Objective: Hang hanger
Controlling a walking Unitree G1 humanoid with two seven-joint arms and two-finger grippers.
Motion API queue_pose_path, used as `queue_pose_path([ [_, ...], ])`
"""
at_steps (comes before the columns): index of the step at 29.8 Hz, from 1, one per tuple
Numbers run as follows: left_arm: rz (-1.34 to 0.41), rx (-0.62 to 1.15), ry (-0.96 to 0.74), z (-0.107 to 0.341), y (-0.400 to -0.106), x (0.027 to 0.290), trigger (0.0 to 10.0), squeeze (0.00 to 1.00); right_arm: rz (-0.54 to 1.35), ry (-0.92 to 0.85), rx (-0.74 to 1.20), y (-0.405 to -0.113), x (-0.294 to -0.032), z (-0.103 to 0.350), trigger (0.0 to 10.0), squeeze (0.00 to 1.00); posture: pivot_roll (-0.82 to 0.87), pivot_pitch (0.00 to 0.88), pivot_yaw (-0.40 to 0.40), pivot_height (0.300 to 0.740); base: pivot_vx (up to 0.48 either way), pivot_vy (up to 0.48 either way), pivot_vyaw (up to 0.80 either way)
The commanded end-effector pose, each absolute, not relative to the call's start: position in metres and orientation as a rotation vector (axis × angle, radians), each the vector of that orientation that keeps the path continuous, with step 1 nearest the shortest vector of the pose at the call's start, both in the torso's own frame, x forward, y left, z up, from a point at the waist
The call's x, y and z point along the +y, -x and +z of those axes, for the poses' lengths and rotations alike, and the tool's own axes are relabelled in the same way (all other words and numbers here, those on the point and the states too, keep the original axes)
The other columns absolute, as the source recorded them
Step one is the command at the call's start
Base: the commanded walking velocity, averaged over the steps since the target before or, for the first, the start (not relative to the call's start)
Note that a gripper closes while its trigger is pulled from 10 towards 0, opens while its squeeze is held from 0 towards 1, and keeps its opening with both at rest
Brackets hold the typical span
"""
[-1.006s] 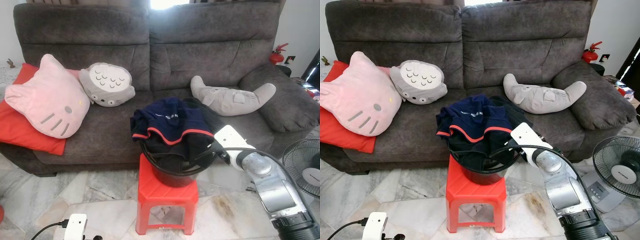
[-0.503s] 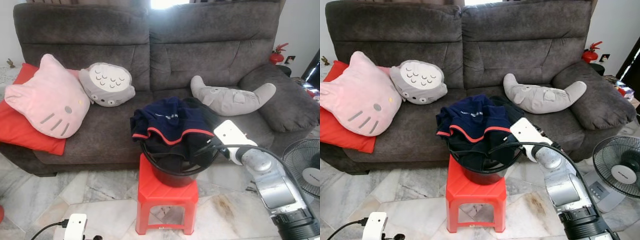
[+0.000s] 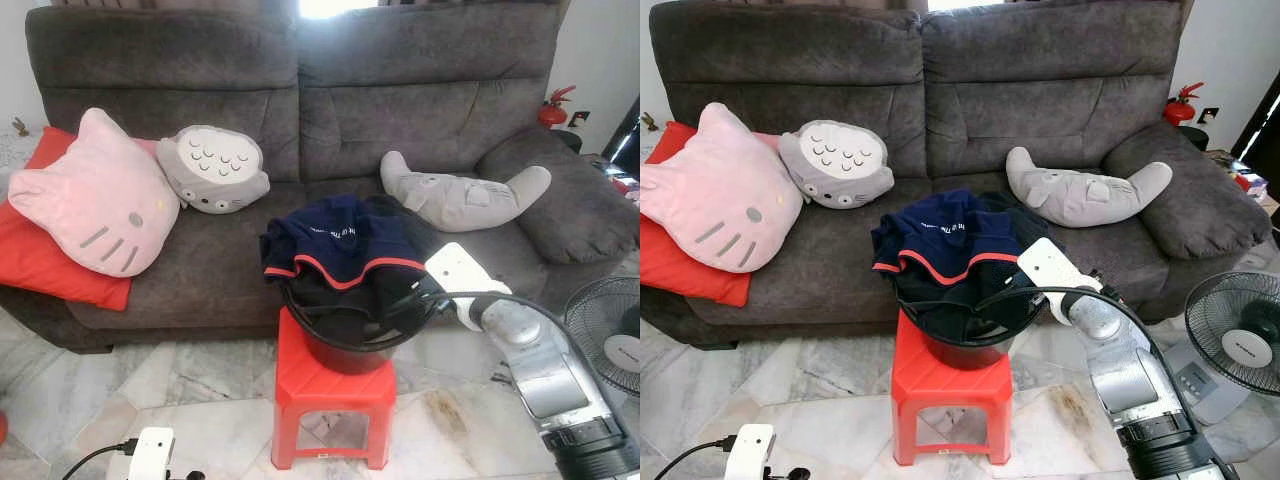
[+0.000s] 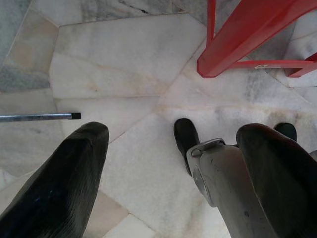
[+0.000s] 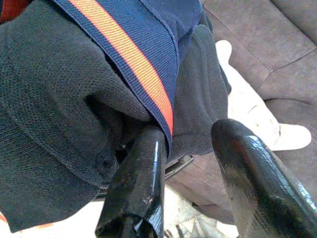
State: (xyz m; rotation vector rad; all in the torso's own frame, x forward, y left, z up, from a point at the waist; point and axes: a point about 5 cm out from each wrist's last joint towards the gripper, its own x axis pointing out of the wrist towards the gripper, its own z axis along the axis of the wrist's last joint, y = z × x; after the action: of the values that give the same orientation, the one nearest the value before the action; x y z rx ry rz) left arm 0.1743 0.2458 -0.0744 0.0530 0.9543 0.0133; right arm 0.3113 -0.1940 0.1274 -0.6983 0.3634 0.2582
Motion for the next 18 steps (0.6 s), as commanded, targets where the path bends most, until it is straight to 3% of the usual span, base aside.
queue_pose_path([
  [1, 0.014, 0.967, -0.068, -0.0745, -0.1731, 0.2480, 10.0, 0.00, 0.259, 0.705, 0.359, -0.3123, -0.1926, 0.1269, 0.0, 0.00, -0.22, 0.000, 0.006, 0.740, 0.000, 0.000, 0.00],
  [18, 0.015, 0.969, -0.076, -0.0743, -0.1730, 0.2491, 10.0, 0.00, 0.256, 0.721, 0.343, -0.3133, -0.1907, 0.1279, 0.0, 0.00, -0.21, 0.000, 0.007, 0.740, 0.000, 0.000, 0.00],
])
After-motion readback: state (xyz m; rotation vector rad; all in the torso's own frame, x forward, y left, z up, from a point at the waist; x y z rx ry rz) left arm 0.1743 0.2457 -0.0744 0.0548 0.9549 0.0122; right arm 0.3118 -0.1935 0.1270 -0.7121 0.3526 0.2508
